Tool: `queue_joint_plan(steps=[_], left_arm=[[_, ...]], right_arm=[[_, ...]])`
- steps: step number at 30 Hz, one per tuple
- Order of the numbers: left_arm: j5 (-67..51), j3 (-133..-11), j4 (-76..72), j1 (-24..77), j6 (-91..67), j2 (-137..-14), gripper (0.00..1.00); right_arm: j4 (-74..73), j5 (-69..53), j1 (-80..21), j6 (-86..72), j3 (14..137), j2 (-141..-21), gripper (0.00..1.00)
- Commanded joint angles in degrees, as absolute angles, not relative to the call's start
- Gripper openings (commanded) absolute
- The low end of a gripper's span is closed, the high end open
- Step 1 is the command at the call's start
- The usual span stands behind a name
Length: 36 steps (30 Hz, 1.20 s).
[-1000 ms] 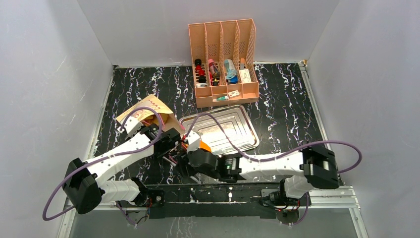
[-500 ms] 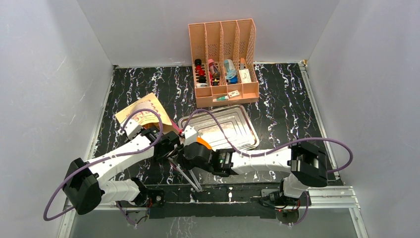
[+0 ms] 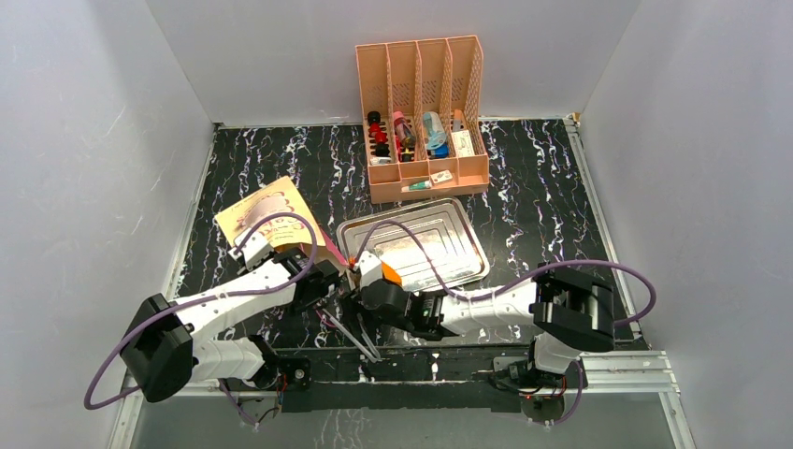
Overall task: Take the fake bread out of the paper bag
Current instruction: Pick up the clamp from the paper bag.
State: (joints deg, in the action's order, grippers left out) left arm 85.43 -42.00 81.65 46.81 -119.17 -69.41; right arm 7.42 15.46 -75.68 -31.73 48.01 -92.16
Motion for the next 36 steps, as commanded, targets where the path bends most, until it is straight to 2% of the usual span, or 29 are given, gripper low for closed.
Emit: queue_joint_plan(steps=[1,10,16,19,22,26,30,36], left_arm=[[84.4,-40.9,82.8,46.9,-135.6,-68.5,0.00],[83.6,-40.5,82.8,47.0,-136.3,-69.4,0.00],[83.5,-40.6,82.7,47.3,-136.3,-69.0,0.00],[83.3,-40.6,82.7,47.5,-136.4,-69.0,0.00],[83.1,-40.6,82.7,47.5,-136.5,-68.7,0.00],[82.8,-40.6,82.7,47.6,-136.4,-68.8,0.00],[82.6,-40.8,82.8,47.8,-136.5,-68.8,0.00],[82.6,-41.1,82.7,47.8,-136.2,-68.8,0.00]], right_arm=[[15.0,15.9,-77.1,-30.0,46.1,-93.0,0.66],[17.5,17.7,-80.1,-28.6,46.0,-96.8,0.69],[17.4,19.5,-80.3,-28.2,46.5,-99.3,0.67],[18.2,20.0,-80.4,-28.0,46.5,-102.0,0.61],[19.4,20.0,-80.4,-27.4,46.5,-103.6,0.49],[20.4,20.2,-80.4,-26.8,46.7,-105.3,0.45],[20.8,22.3,-80.7,-26.5,46.4,-105.7,0.28],[18.3,25.9,-81.9,-26.5,46.2,-101.3,0.23]])
